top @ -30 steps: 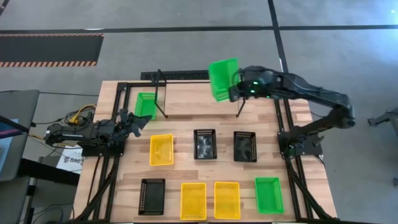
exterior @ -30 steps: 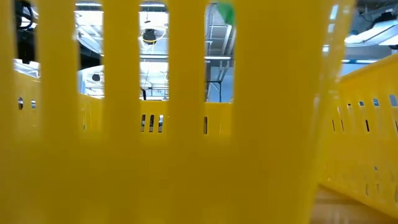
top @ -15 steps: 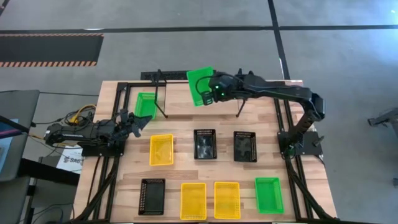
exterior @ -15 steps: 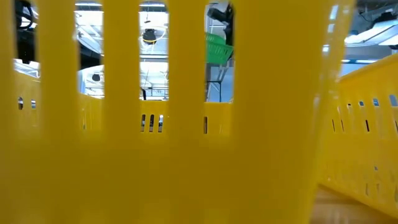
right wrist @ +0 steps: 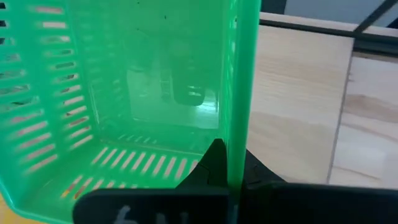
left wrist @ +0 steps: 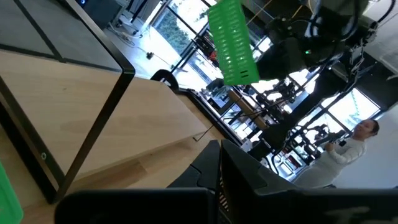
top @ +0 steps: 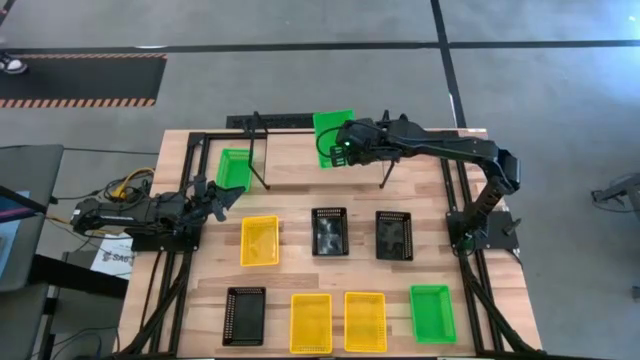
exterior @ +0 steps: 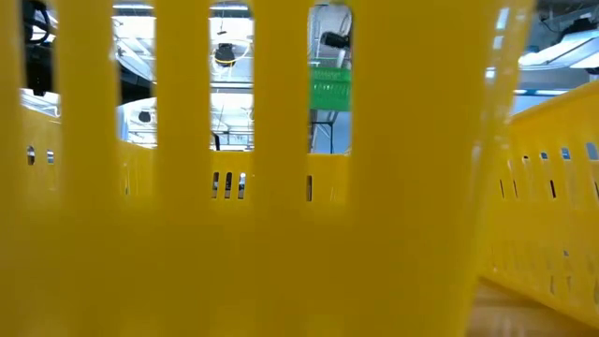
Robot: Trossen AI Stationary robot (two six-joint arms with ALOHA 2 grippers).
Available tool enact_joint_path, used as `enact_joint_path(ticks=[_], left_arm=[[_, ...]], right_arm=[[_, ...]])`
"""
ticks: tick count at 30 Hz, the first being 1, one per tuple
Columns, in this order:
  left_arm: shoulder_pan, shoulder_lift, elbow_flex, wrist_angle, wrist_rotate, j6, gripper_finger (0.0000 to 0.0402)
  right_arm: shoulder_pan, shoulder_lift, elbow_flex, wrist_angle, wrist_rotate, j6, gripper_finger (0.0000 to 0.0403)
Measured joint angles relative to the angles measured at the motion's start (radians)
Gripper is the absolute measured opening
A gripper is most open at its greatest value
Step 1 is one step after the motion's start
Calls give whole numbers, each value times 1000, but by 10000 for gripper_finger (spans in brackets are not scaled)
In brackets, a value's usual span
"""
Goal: Stack baskets on shelf by color
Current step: Put the top right green bin on the shelf
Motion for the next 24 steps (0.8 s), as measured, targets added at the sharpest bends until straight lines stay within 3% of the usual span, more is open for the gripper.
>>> enact_joint_path(ticks=[14, 24], left_arm=[[0, 0, 0, 0, 3, 0, 0], [0, 0, 0, 0, 4, 0, 0]], right_arm=[[-59, 135, -1, -23, -50, -8, 0], [-174, 136, -2, -97, -126, -65, 0]])
